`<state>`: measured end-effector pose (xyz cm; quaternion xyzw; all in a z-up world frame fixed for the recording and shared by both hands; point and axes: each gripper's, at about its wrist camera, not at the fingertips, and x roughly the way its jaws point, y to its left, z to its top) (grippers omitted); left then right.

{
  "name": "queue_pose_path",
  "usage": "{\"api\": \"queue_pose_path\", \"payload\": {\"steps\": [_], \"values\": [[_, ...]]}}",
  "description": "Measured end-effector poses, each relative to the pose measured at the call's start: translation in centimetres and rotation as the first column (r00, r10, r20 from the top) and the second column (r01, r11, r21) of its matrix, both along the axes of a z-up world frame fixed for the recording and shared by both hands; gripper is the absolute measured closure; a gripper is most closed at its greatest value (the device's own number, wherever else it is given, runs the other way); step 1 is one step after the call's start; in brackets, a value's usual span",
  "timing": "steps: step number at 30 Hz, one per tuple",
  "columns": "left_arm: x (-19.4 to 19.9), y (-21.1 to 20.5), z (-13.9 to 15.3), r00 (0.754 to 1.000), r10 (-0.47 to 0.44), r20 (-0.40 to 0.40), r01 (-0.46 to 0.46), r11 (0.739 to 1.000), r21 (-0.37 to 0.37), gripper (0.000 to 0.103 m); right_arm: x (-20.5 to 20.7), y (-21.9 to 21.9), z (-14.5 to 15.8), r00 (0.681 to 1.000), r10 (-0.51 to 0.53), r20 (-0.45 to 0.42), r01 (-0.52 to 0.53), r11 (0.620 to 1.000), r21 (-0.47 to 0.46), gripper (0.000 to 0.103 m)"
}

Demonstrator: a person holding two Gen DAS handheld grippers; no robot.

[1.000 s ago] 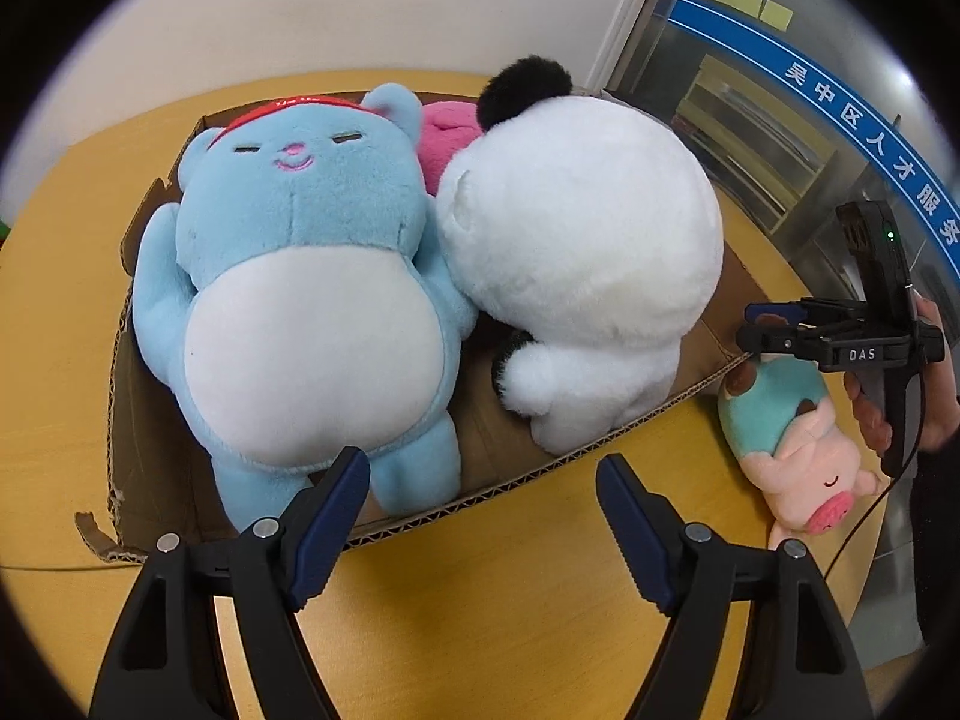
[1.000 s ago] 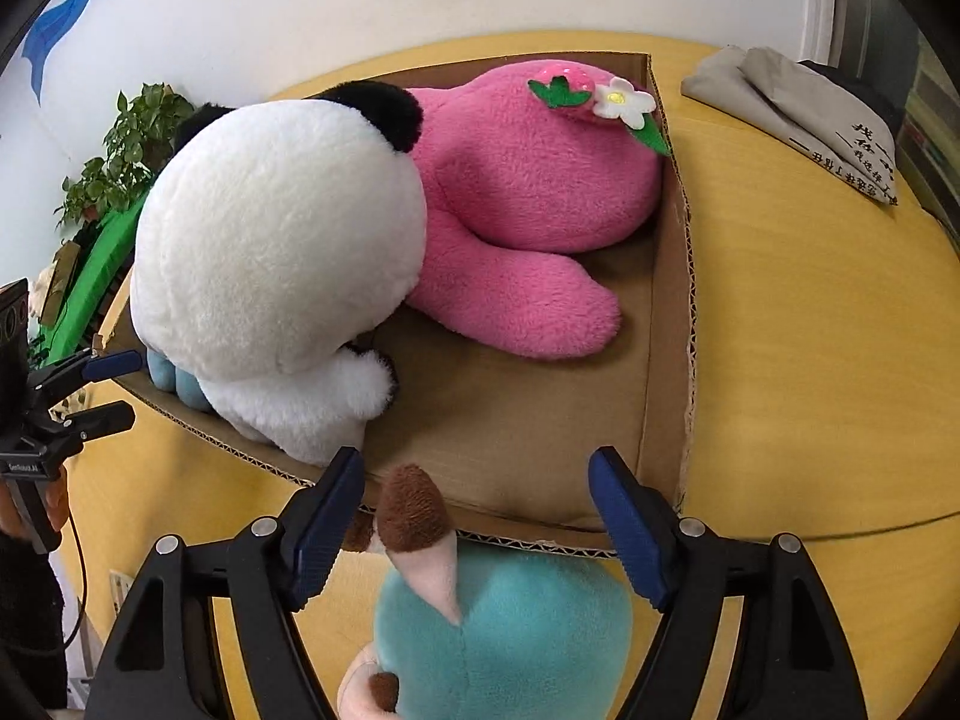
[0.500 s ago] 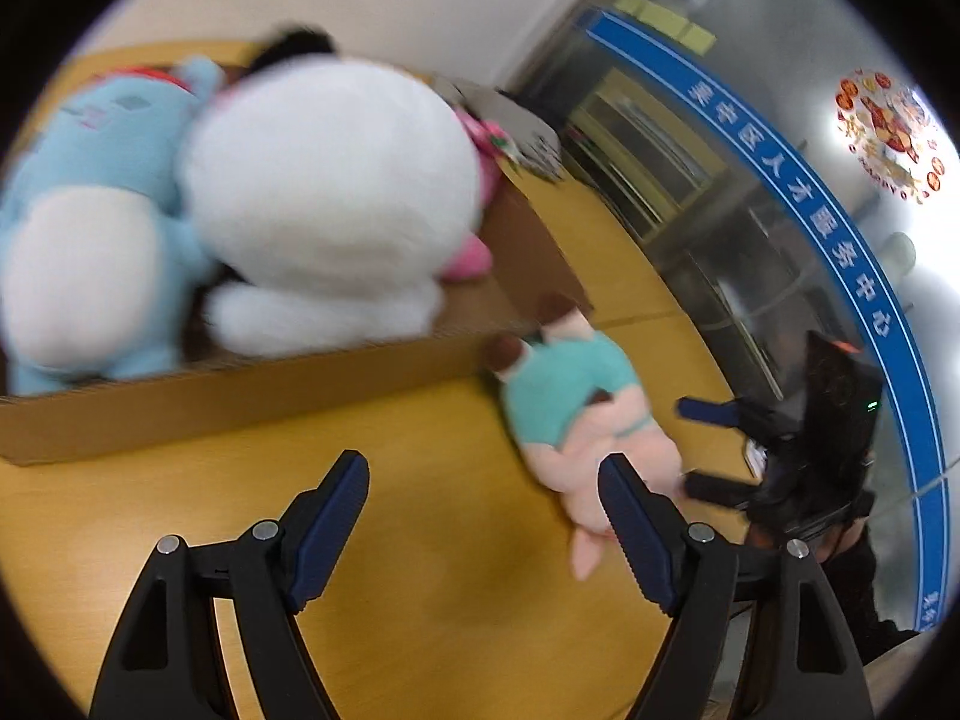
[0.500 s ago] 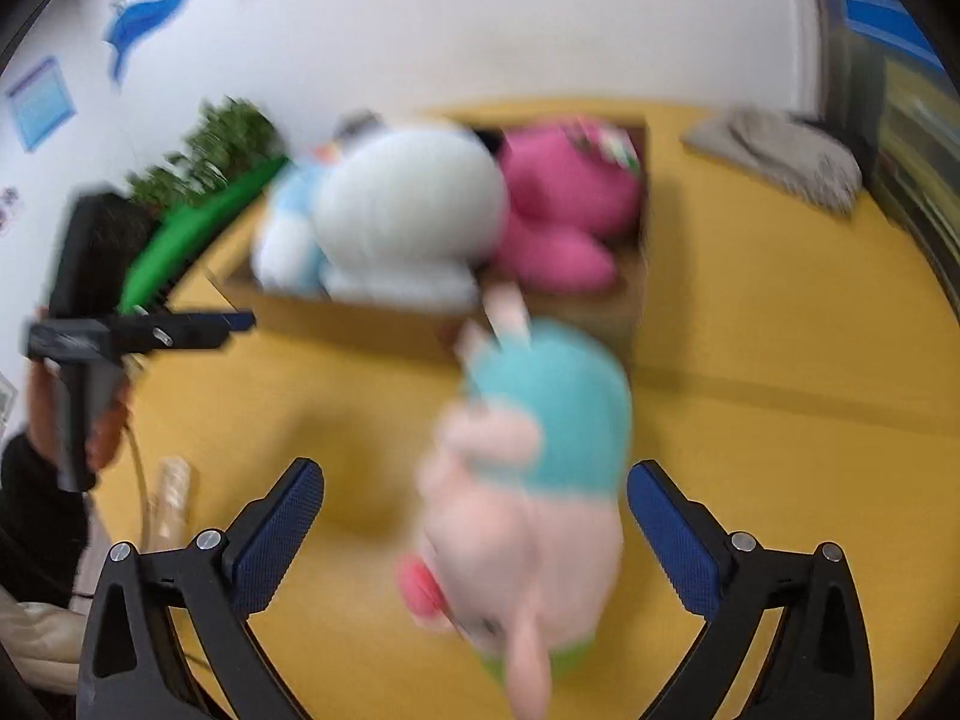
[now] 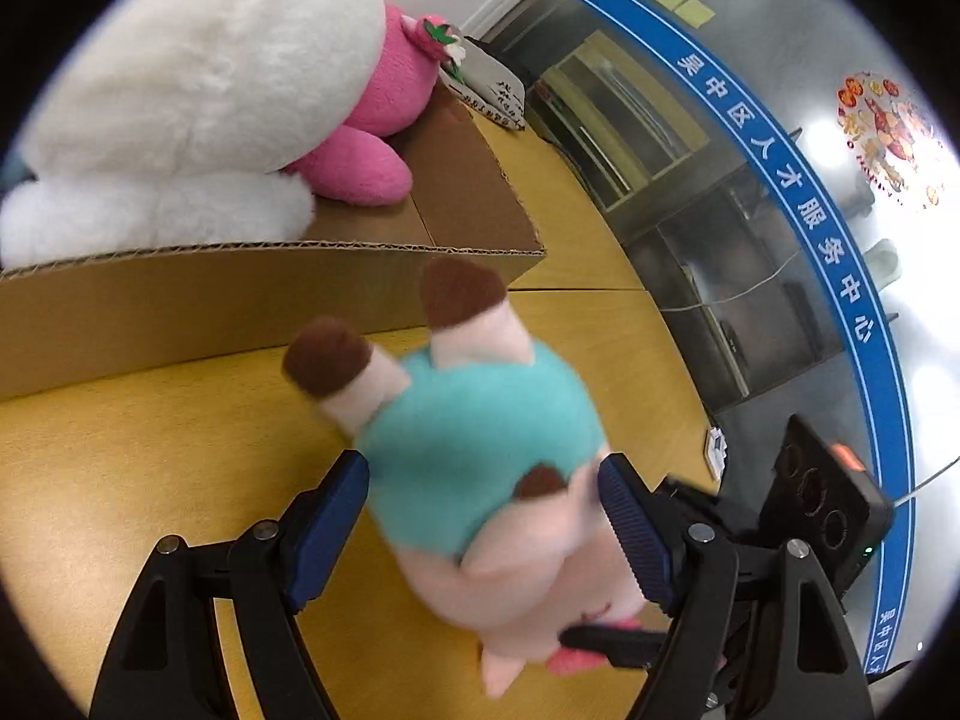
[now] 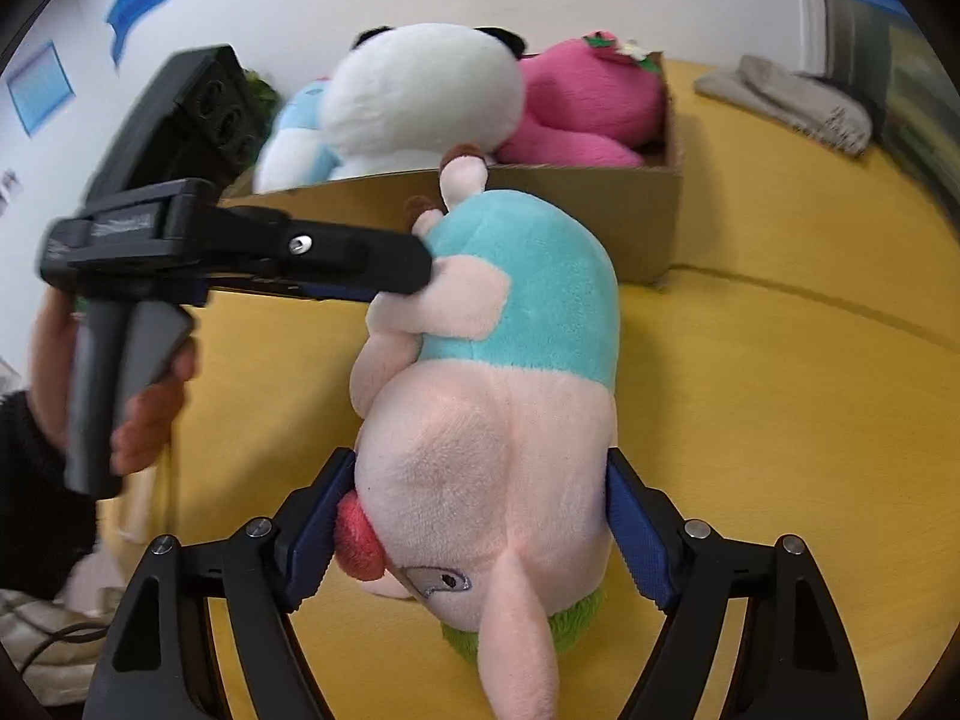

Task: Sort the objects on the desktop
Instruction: 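Move both tools to the teal-and-pink pig plush on the table, then grasp the pig plush with both grippers and lift it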

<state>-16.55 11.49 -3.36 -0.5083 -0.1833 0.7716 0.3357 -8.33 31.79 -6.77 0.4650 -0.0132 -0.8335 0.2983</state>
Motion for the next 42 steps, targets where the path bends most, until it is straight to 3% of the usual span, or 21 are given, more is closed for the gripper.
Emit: {"api": "queue_pose_path", "payload": {"steps": [4, 6, 11, 14, 17, 20, 21, 25, 28, 31, 34, 38, 42], "values": [[0.3, 0.2, 0.0, 1.0, -0.003, -0.011, 0.003, 1.0, -0.006, 0.024, 0.2, 0.8, -0.8, 0.998, -0.008, 0.069, 0.018, 0.99, -0.14, 0.019], [0.4, 0.3, 0.1, 1.0, -0.004, -0.016, 0.004, 1.0, -0.009, 0.023, 0.5, 1.1, -1.0, 0.997, -0.019, 0.079, 0.031, 0.987, -0.158, 0.018], [0.4, 0.9, -0.1, 1.0, 0.002, -0.014, -0.002, 1.0, -0.009, 0.021, 0.8, 1.2, -0.6, 0.995, -0.088, 0.056, 0.092, 0.993, -0.078, 0.005], [0.3, 1.4, -0.3, 1.0, 0.011, -0.007, -0.011, 1.0, -0.006, 0.02, 1.8, 0.5, 0.8, 0.991, -0.127, -0.027, 0.128, 0.992, 0.013, 0.004], [0.2, 2.0, -0.7, 1.0, 0.023, -0.005, -0.023, 1.0, -0.007, 0.016, 1.7, 0.0, 0.6, 0.992, -0.123, -0.026, 0.124, 0.992, 0.032, 0.004], [0.2, 2.0, -0.6, 1.0, 0.028, 0.001, -0.028, 1.0, -0.006, 0.016, 1.5, -0.4, 0.4, 0.993, -0.119, -0.025, 0.121, 0.991, 0.05, 0.007], [0.2, 1.7, -0.4, 1.0, 0.03, 0.0, -0.03, 1.0, -0.007, 0.016, 1.5, -0.6, 0.3, 0.993, -0.118, -0.025, 0.119, 0.991, 0.056, 0.013], [0.0, 0.2, 0.6, 0.998, 0.055, -0.018, -0.055, 0.998, -0.011, 0.016, 1.3, -1.2, 0.0, 0.993, -0.113, -0.023, 0.114, 0.99, 0.081, 0.021], [-0.4, 0.8, -0.4, 1.0, 0.015, 0.012, -0.015, 1.0, -0.007, 0.016, 1.4, -0.9, -0.1, 0.993, -0.113, -0.032, 0.114, 0.991, 0.063, 0.024], [-0.8, 0.9, -1.6, 0.999, -0.002, 0.048, -0.001, 0.998, 0.066, 0.017, 1.6, -0.4, -0.1, 0.993, -0.113, -0.03, 0.114, 0.993, 0.035, 0.026], [-0.5, 1.0, -1.2, 0.999, -0.014, 0.034, 0.011, 0.997, 0.074, 0.023, 1.9, 0.0, 0.1, 0.993, -0.11, -0.032, 0.111, 0.994, 0.01, 0.028], [0.0, 0.9, 0.8, 1.0, -0.023, 0.003, 0.023, 0.999, 0.048, 0.028, 2.0, 0.0, 0.3, 0.993, -0.105, -0.049, 0.104, 0.994, -0.021, 0.03], [0.9, 0.5, 5.1, 0.995, -0.016, -0.1, 0.018, 1.0, 0.024, 0.028, 1.9, 0.0, 1.6, 0.991, -0.09, -0.095, 0.082, 0.993, -0.08, 0.031]]}}
